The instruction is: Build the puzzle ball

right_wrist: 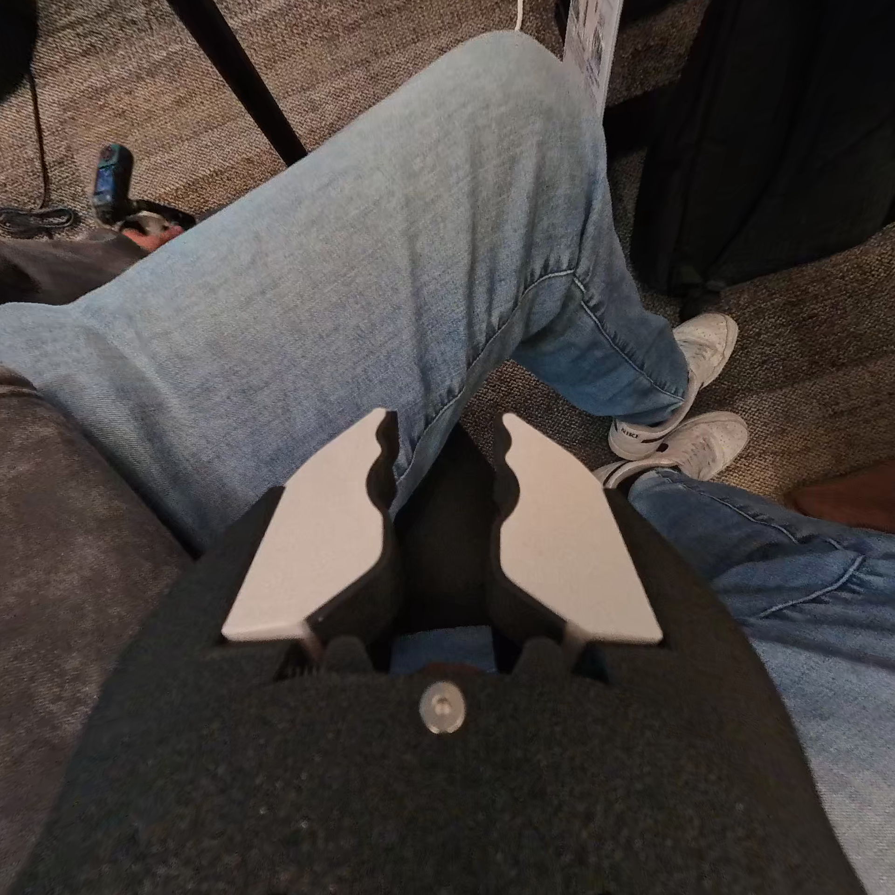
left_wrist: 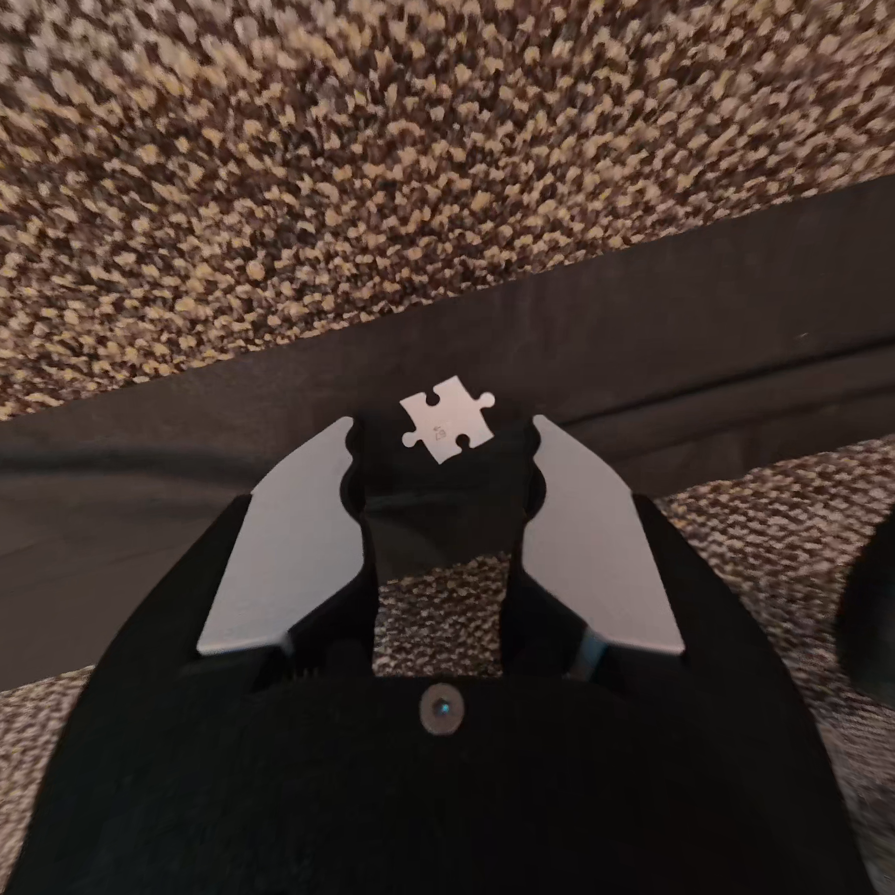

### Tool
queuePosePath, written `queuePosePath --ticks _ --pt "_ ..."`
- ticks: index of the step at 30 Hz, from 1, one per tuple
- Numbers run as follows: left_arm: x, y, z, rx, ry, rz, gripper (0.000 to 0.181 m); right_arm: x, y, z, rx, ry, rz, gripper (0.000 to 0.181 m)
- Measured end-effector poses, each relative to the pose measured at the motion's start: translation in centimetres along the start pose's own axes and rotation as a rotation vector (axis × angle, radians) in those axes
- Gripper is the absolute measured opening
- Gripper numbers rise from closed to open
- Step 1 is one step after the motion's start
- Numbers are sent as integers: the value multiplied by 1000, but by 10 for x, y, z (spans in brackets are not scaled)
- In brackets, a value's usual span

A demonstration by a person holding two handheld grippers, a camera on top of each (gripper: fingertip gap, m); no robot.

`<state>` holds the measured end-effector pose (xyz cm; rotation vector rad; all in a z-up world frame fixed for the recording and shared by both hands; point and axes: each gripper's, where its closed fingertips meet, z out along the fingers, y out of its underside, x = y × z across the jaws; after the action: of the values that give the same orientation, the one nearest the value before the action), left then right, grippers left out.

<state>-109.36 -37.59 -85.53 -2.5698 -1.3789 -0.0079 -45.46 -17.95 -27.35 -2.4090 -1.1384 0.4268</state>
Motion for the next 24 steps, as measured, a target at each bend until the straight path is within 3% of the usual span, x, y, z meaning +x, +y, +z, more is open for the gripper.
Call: queuePosePath --ticks 2,5,9,13,15,18,24 --pt "-1 1 2 -1 -47 31 60 1 -1 -3 4 8 -2 38" --pt "-7 3 1 -15 -101 78 33 1 -2 -7 15 16 -4 38" --pt "-3 4 -4 -7 -48 82 33 -1 -4 -12 35 25 -22 37" --pt "11 -11 -50 97 24 154 32 3 -12 -22 86 39 -26 36" --pt "22 -19 -94 171 51 248 32 5 -19 -30 129 36 -14 36" --pt "41 -22 -184 287 106 394 32 9 -32 -43 198 29 -19 36" --pt "102 -7 -421 502 303 615 32 16 -53 -80 343 0 -65 36"
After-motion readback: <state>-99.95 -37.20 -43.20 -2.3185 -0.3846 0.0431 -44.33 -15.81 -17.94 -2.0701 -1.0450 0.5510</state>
